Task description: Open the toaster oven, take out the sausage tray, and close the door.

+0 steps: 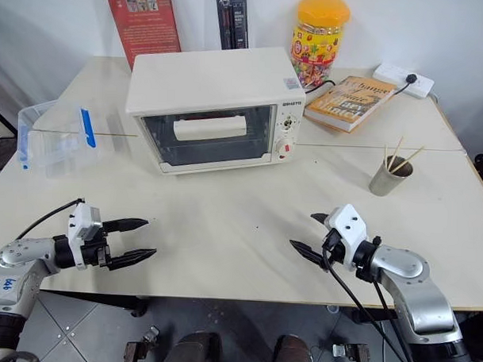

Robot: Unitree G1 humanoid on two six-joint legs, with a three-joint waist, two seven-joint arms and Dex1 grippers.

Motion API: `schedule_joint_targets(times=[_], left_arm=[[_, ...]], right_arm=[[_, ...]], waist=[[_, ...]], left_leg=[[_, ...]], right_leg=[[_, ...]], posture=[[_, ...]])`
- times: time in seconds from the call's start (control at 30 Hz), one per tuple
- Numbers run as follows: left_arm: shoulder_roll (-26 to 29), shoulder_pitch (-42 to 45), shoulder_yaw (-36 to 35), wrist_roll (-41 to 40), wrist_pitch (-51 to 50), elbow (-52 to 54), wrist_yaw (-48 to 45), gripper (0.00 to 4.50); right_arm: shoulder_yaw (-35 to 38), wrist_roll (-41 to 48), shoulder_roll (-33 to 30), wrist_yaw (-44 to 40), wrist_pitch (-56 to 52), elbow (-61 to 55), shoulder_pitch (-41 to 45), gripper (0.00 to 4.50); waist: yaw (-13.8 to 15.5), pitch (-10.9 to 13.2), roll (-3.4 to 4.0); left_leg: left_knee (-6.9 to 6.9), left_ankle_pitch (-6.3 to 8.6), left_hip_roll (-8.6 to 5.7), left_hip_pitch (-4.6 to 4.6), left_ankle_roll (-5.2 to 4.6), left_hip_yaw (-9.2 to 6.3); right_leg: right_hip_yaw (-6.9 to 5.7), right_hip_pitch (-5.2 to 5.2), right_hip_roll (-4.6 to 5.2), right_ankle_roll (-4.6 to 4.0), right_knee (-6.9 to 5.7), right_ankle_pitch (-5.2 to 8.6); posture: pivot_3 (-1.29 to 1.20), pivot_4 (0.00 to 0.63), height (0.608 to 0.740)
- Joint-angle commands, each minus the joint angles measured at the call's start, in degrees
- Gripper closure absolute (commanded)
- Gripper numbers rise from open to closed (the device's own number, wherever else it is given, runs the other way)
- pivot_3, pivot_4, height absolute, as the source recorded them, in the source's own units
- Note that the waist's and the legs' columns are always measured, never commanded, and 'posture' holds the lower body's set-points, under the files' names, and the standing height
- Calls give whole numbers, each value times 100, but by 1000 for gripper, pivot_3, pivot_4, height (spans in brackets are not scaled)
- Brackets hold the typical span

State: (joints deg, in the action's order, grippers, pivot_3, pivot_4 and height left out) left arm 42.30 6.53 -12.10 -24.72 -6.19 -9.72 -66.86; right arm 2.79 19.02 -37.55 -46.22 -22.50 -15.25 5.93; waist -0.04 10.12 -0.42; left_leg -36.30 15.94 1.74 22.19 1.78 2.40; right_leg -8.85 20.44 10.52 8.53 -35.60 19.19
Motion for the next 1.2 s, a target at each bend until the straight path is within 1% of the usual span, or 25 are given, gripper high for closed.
schedule_joint_targets(times=[0.03, 0.1, 0.2, 0.3, 0.4, 0.43, 0.53, 0.77, 0.87, 0.97, 1.03, 1.2], left_arm=[[37, 105, -161, 69, 168, 27, 170, 24], [44, 177, -174, 85, 8, 59, 382, 24], [45, 256, -288, -156, -283, 257, 505, 24], [4, 364, -417, -308, -498, 377, 701, 24], [-2, 365, -437, -291, -457, 459, 735, 24], [14, 341, -477, -399, -651, 494, 747, 24], [10, 196, -587, -482, -644, 593, 699, 24], [43, -119, -990, -697, -673, 866, 757, 24], [94, -227, -1176, -768, -731, 934, 727, 24], [137, -296, -1335, -853, -777, 956, 694, 24], [173, -311, -1419, -900, -822, 951, 693, 24], [413, -279, -1559, -927, -1097, 815, 726, 24]], right_arm=[[38, 117, -104, -132, -45, -182, 192, 0], [-58, 160, -66, -177, -172, -146, 503, 0], [-253, 207, -19, -435, -236, 43, 1064, 0], [-555, 182, 98, -593, -499, 420, 1867, 0], [-979, -40, 229, -733, -597, 936, 2698, 0], [-1096, -88, 422, -821, -439, 1267, 3126, 0], [-1217, -169, 873, -961, -79, 2079, 3986, 0], [-1299, -493, 1513, -1304, 937, 3780, 5338, 0], [-1261, -498, 1673, -1533, 1179, 4066, 5643, 0], [-1264, -428, 1719, -1837, 1242, 3934, 5681, 0], [-1289, -308, 1698, -2065, 1043, 3645, 5617, 0], [-1543, -242, 1360, -2622, 504, 2628, 5000, 0]], waist=[[-2, 0, 0], [-13, 1, 0], [-20, 0, 0], [-18, 2, -3], [-28, 4, -6], [-29, 4, -6], [-136, 6, -6], [-171, 10, -11], [-180, 11, -10], [-183, 12, -9], [-182, 13, -10], [-211, 14, -10]], left_leg=[[0, 0, 0, 0, 0, 0], [0, 0, 0, 0, 0, 0], [-5, 0, 1, 0, 0, 1], [-3, 0, 1, 2, 0, 0], [-9, 0, 1, 5, 0, 0], [-9, 0, 1, 6, 0, 1], [-10, 0, 1, 8, 1, 3], [-4, 3, 3, 11, 4, -4], [-5, 2, 3, 11, 4, -4], [-4, 3, 4, 11, 5, -3], [-3, 2, 4, 13, 4, -2], [10, 4, 5, 12, 6, 2]], right_leg=[[0, 0, 0, 0, 0, 0], [0, 1, 0, 0, 0, 0], [2, 1, 0, 0, -3, 0], [1, 4, 0, 0, -4, 0], [1, 6, 0, 0, -5, 0], [1, 6, 0, 0, -5, 0], [2, 13, 0, 0, -10, 0], [-6, 18, 0, 0, -16, 0], [-5, 19, 0, 0, -18, 0], [-5, 20, 0, 0, -20, 0], [-4, 24, 0, 0, -20, 0], [-5, 31, 0, 0, -21, 0]], posture=[[0, 150, 740], [0, 150, 740], [0, 150, 740], [0, 150, 740], [0, 150, 740], [0, 150, 740], [0, 150, 740], [0, 150, 740], [0, 150, 740], [0, 150, 740], [0, 150, 740], [0, 150, 740]])
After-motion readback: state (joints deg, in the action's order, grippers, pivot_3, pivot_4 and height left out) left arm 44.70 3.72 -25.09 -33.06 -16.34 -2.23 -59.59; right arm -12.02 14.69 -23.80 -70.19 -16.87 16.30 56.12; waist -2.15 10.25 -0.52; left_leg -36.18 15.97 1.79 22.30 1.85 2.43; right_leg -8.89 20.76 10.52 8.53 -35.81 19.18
